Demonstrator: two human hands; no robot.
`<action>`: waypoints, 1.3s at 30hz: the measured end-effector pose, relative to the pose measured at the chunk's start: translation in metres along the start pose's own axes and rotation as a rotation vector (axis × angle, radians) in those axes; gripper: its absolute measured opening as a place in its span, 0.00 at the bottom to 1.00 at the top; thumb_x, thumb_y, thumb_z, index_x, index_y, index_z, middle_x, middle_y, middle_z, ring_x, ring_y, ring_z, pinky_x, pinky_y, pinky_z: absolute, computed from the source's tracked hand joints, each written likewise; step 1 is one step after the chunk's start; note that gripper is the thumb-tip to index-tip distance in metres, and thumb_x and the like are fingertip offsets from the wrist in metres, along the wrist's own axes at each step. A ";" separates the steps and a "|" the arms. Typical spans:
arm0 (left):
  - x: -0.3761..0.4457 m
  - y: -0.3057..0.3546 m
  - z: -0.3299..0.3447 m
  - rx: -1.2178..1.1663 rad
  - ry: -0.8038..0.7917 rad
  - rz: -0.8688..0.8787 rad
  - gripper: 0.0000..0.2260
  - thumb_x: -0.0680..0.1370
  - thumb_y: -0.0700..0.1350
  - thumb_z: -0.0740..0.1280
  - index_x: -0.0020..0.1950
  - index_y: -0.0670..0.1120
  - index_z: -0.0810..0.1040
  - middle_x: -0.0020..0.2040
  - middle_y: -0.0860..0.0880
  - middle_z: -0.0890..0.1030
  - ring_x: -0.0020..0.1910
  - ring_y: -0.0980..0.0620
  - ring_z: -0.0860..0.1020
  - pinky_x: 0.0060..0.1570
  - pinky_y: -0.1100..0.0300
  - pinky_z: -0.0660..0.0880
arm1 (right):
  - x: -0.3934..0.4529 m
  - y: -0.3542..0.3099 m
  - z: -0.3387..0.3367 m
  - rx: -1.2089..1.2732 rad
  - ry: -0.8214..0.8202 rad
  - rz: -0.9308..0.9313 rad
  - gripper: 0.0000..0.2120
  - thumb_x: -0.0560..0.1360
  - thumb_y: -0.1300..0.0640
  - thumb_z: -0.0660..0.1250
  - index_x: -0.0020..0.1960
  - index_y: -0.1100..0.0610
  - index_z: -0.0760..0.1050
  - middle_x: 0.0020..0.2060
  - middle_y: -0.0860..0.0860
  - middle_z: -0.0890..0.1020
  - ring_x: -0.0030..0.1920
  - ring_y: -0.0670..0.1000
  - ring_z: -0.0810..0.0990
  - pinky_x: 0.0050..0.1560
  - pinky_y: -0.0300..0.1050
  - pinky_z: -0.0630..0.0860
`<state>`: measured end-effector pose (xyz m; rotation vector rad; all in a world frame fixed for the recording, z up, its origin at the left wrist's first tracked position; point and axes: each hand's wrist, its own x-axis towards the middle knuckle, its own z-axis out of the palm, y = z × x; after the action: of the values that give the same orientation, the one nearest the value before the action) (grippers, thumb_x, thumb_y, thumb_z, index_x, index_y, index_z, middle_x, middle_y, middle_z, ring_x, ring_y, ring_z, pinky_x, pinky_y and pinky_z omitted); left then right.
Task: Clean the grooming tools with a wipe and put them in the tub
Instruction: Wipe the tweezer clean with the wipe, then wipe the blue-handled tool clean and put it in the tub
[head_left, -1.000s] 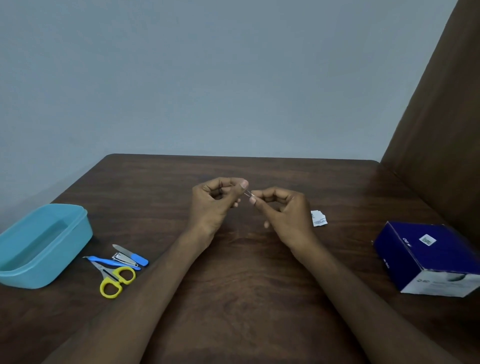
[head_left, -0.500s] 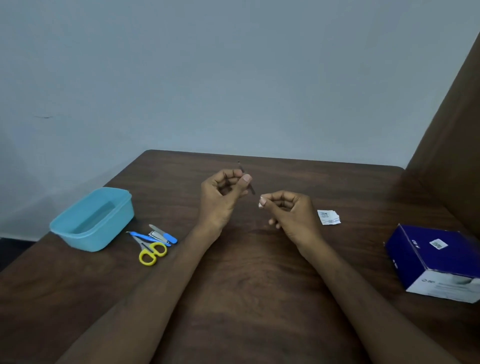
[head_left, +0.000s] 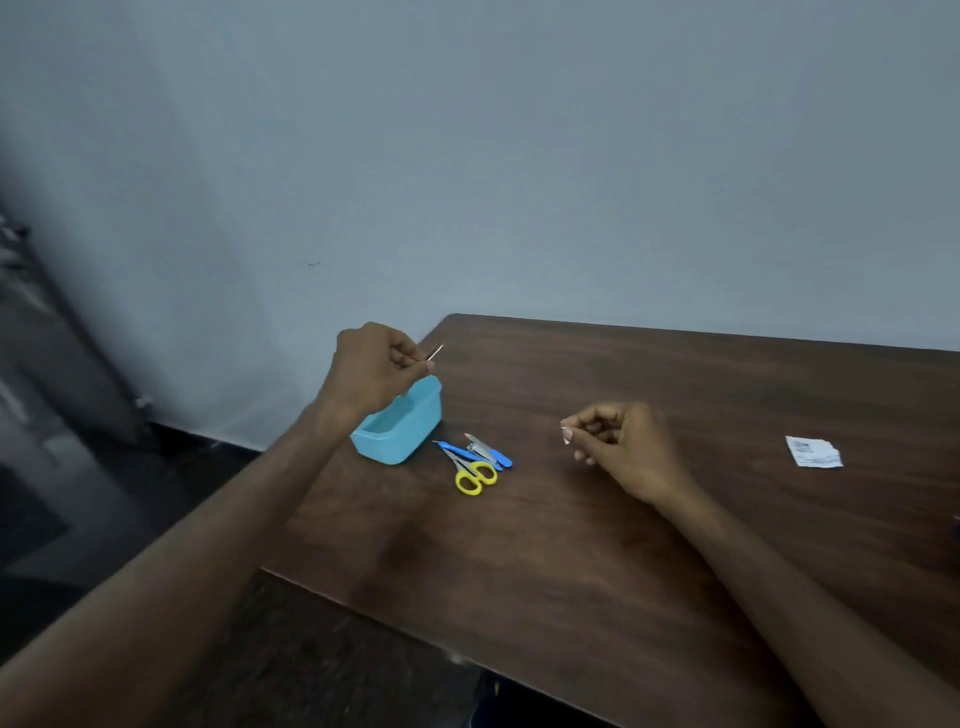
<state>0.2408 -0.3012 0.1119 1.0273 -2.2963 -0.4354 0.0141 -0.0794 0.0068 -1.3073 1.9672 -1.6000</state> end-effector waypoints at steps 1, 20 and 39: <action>0.003 -0.009 -0.007 0.096 -0.019 -0.064 0.06 0.75 0.53 0.81 0.46 0.51 0.89 0.37 0.57 0.86 0.39 0.59 0.83 0.44 0.62 0.79 | 0.002 0.000 0.006 0.002 0.004 -0.001 0.03 0.77 0.61 0.78 0.46 0.55 0.87 0.36 0.52 0.88 0.35 0.49 0.88 0.39 0.46 0.86; 0.021 -0.013 0.034 0.818 -0.288 -0.157 0.13 0.79 0.48 0.71 0.62 0.47 0.79 0.41 0.51 0.73 0.53 0.46 0.82 0.49 0.55 0.72 | -0.009 0.007 -0.004 0.070 0.106 0.030 0.03 0.78 0.63 0.77 0.48 0.57 0.87 0.39 0.53 0.89 0.32 0.47 0.86 0.34 0.38 0.82; -0.017 0.041 0.059 0.864 -0.315 0.452 0.14 0.84 0.45 0.66 0.67 0.58 0.84 0.64 0.49 0.85 0.62 0.43 0.83 0.53 0.55 0.77 | -0.008 0.010 -0.004 0.066 0.103 0.037 0.05 0.78 0.62 0.77 0.46 0.54 0.86 0.38 0.53 0.89 0.31 0.47 0.86 0.33 0.41 0.81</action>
<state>0.1899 -0.2577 0.0804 0.7700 -2.9695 0.6855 0.0107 -0.0711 -0.0028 -1.1788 1.9676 -1.7307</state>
